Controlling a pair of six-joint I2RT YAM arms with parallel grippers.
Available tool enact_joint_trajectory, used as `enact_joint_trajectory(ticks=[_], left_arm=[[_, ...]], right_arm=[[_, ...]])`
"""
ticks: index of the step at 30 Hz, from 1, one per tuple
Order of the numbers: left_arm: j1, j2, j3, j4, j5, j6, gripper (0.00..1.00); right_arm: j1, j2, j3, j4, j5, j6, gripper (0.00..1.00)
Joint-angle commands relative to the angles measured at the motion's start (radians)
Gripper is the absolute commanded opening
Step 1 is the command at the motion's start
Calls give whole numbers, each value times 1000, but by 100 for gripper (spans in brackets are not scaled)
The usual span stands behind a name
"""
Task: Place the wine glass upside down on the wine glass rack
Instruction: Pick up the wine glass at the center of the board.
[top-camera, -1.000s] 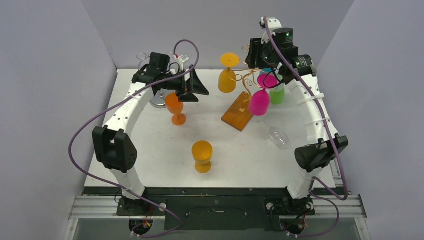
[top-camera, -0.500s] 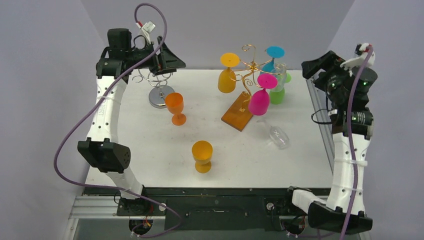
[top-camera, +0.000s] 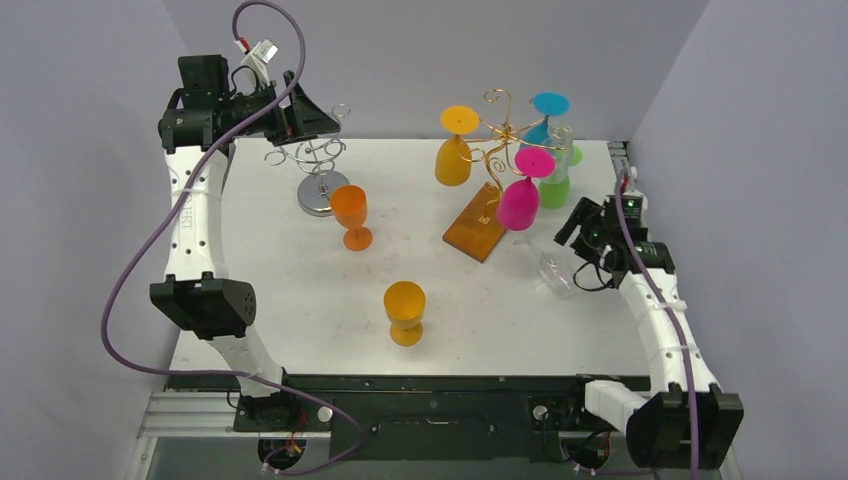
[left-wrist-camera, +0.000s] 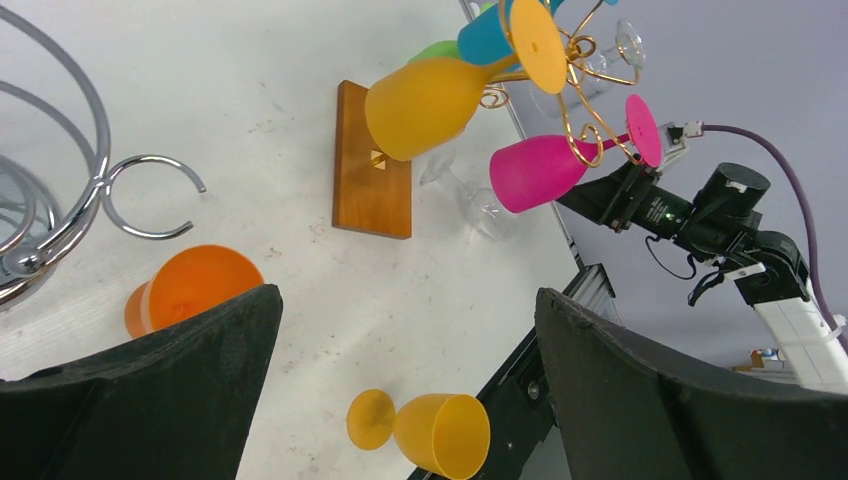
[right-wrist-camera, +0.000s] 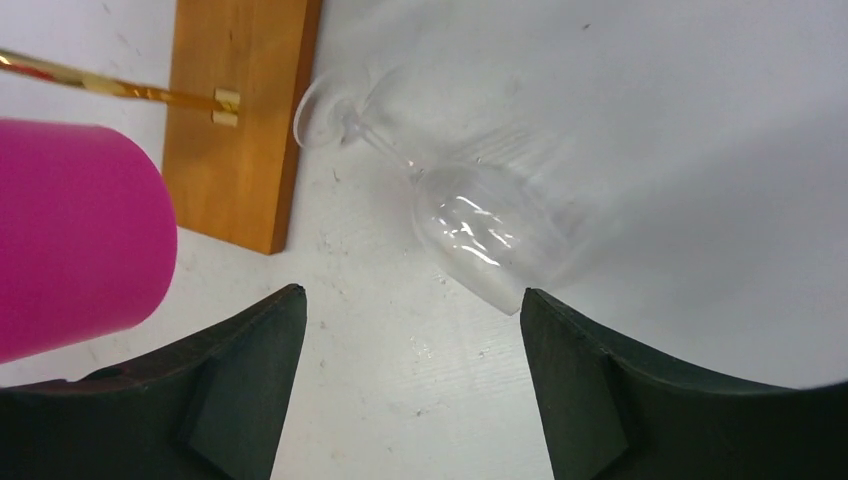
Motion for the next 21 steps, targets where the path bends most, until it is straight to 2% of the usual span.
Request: enact_joint_trajectory(ticks=[1, 9, 14, 21], left_arm=[[29, -9, 5, -46, 11, 69, 96], [82, -48, -62, -30, 40, 70, 96], [94, -56, -66, -57, 31, 87, 96], [106, -92, -66, -68, -20, 127, 96]], right_arm=[[106, 155, 29, 18, 116, -46, 74], [121, 296, 31, 44, 227, -104, 77], [123, 392, 24, 70, 183, -118, 79], [130, 405, -104, 189, 86, -64, 80]])
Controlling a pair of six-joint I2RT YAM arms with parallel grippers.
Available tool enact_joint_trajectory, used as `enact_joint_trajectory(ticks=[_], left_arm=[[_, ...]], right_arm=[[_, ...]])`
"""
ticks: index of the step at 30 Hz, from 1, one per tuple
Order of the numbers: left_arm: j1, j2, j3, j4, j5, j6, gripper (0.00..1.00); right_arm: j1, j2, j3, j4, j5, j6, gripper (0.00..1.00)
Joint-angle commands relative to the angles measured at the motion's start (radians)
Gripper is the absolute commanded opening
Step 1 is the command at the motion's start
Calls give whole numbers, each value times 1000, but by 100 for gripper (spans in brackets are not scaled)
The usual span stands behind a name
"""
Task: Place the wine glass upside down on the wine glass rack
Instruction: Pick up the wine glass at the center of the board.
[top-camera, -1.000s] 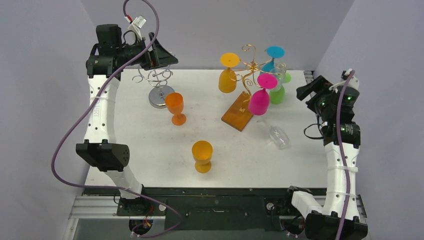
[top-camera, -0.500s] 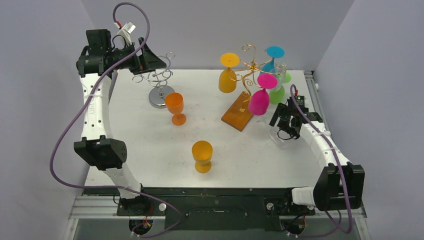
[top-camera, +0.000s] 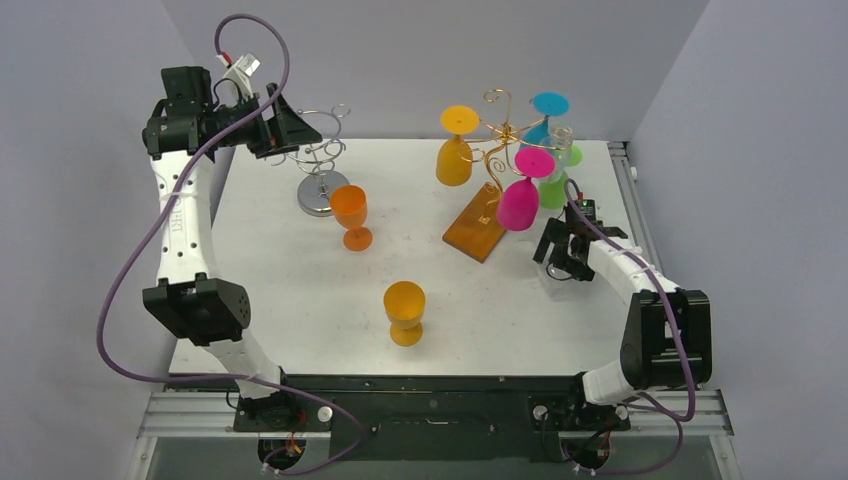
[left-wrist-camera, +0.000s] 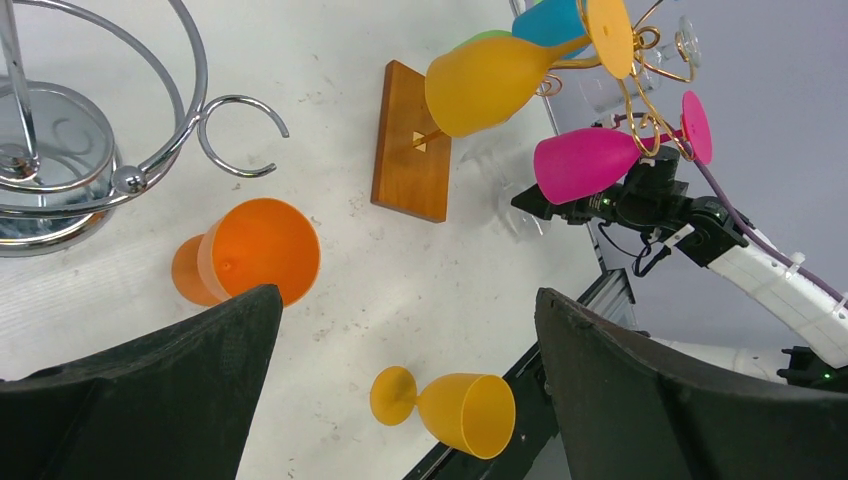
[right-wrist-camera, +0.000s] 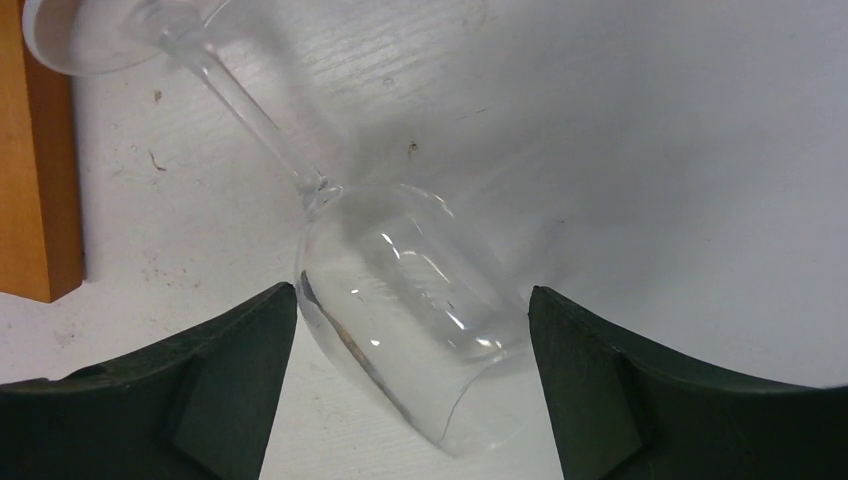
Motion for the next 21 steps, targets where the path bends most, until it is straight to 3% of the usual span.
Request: enact_joint_trajectory(ticks=[1, 7, 13, 21], left_arm=[[14, -76, 20, -7, -18, 45, 96], [23, -72, 98, -81, -39, 68, 96], [19, -128, 63, -84, -56, 75, 96], [-10, -245, 31, -75, -105, 207, 96]], right_arm=[[10, -10, -74, 98, -57, 32, 80], [10, -48, -183, 193, -96, 86, 68], [10, -102, -244, 234, -125, 115, 40], [9, -388, -351, 239, -144, 143, 14]])
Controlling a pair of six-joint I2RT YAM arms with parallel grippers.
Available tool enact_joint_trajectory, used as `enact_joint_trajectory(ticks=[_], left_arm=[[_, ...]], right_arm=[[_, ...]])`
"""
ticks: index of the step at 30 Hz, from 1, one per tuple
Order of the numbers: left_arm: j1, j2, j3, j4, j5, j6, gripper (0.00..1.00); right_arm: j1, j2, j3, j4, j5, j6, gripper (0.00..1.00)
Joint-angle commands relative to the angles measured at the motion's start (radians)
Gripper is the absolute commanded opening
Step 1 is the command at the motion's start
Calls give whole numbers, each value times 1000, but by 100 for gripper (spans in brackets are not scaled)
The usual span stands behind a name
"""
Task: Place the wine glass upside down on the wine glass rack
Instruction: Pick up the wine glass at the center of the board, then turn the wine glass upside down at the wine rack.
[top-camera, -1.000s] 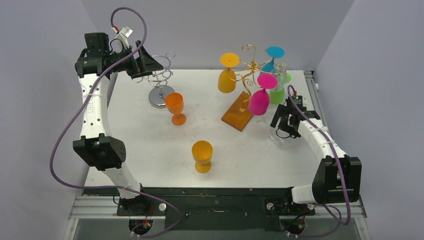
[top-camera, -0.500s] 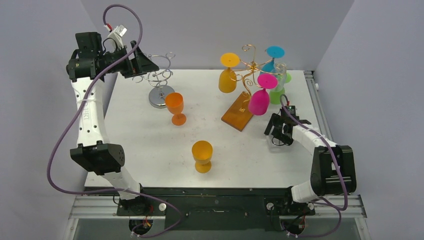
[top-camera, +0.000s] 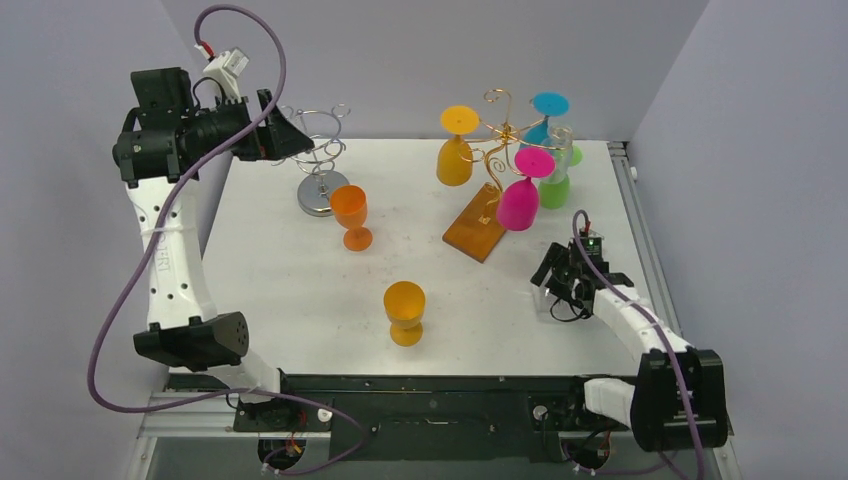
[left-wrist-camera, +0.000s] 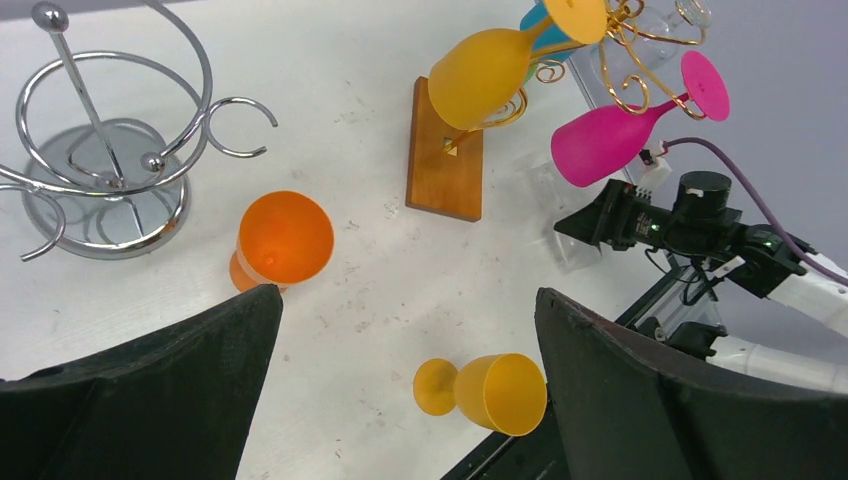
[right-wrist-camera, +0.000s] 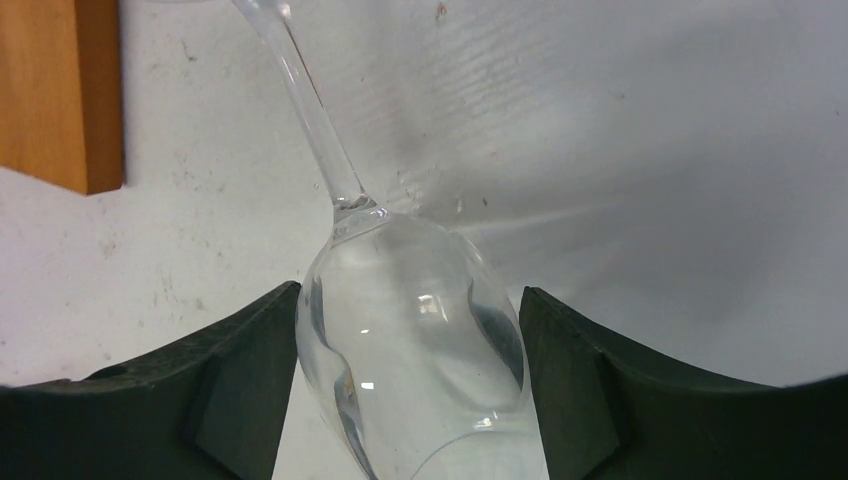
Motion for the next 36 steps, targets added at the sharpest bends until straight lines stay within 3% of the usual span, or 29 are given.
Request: enact_joint_trajectory(ticks=[1, 8, 16, 24, 28, 36], left_arm=[[-17, -118, -17, 33, -28, 100, 96], [-35, -208, -120, 95, -90, 173, 96], [-46, -232, -129, 104, -95, 165, 96], [-52, -255, -147, 103, -68, 172, 96], [-63, -261, -153, 111, -63, 174, 96], [-63, -283, -183, 129, -72, 174, 96]], right_arm=[[3, -205, -35, 12, -30, 29, 12], [4, -508, 19, -117, -54, -15, 0], [4, -765, 161, -271, -82, -9, 0], [4, -877, 337, -391, -130, 4, 0], [3, -897, 402, -327, -225, 39, 0], [6, -825, 341, 29, -372, 154, 0]])
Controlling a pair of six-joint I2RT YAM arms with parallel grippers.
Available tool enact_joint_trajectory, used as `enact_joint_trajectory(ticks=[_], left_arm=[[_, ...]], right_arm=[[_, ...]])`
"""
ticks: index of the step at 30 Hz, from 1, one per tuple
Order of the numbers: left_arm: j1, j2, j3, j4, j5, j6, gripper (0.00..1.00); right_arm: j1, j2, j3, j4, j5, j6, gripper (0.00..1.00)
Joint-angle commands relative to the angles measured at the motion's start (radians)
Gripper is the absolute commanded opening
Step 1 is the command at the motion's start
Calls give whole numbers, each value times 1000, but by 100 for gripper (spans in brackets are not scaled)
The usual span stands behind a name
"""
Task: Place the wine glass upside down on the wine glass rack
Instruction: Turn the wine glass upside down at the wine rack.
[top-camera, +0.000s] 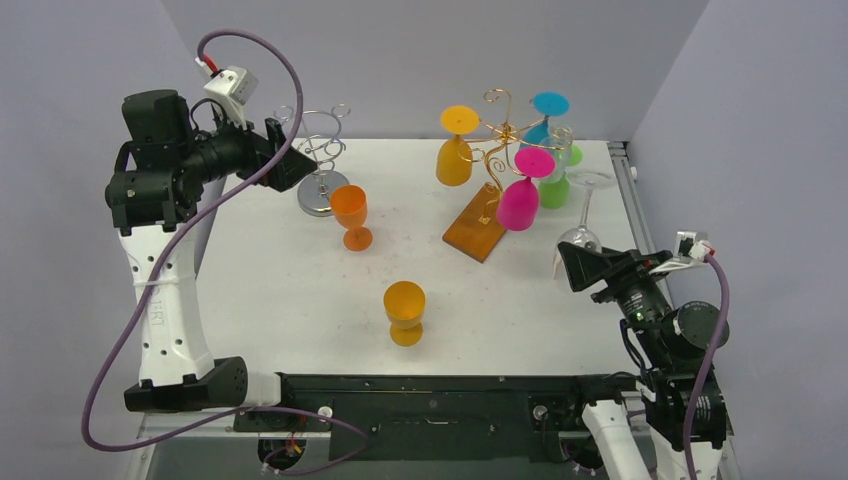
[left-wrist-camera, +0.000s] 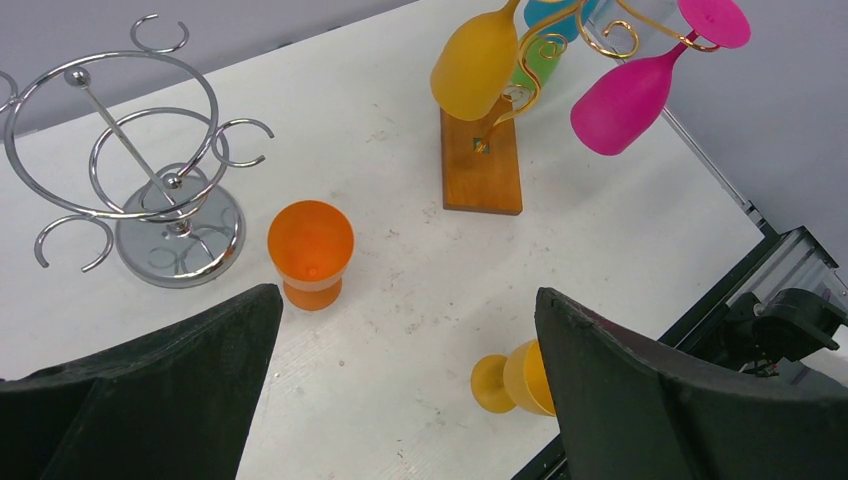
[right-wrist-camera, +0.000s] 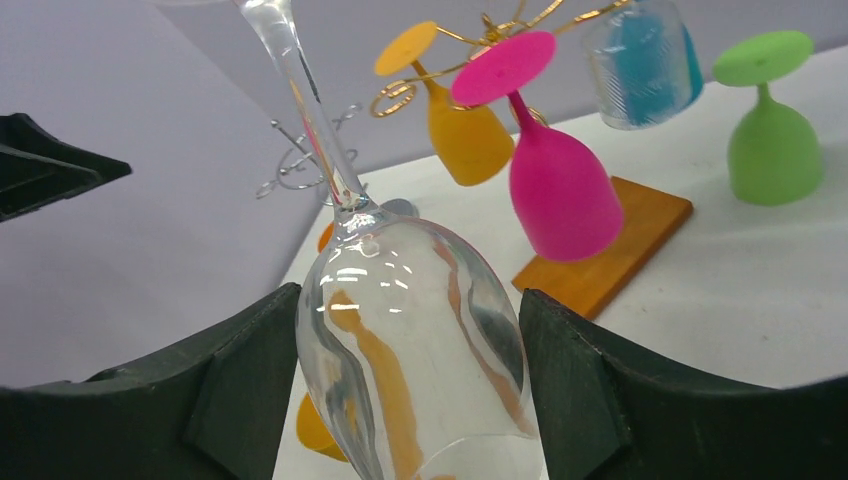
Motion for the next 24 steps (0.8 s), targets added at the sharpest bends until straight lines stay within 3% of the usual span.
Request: enact_joint_trajectory(ticks=[1, 5, 7, 10, 12, 19, 24], left_arm=[[-4, -30, -4, 54, 6, 11, 96], [-4, -21, 1, 63, -10, -2, 96], [-3, -12, 11, 65, -16, -15, 96], [-3, 5, 36, 56, -22, -20, 96], [-5, 8, 49, 54, -32, -20, 96], [-5, 11, 44, 62, -37, -26, 96], [-5, 8, 23, 69, -42, -26, 96]], right_arm=[[10, 78, -31, 312, -106, 91, 0], [88, 169, -34, 422, -62, 82, 0], [208, 243, -1, 419, 44, 17, 0], [535, 380, 128, 320, 307, -143, 0], [669, 452, 206, 268, 452, -218, 0], [814, 516, 177, 319, 582, -223, 0], [940, 537, 23, 474, 817, -244, 0]])
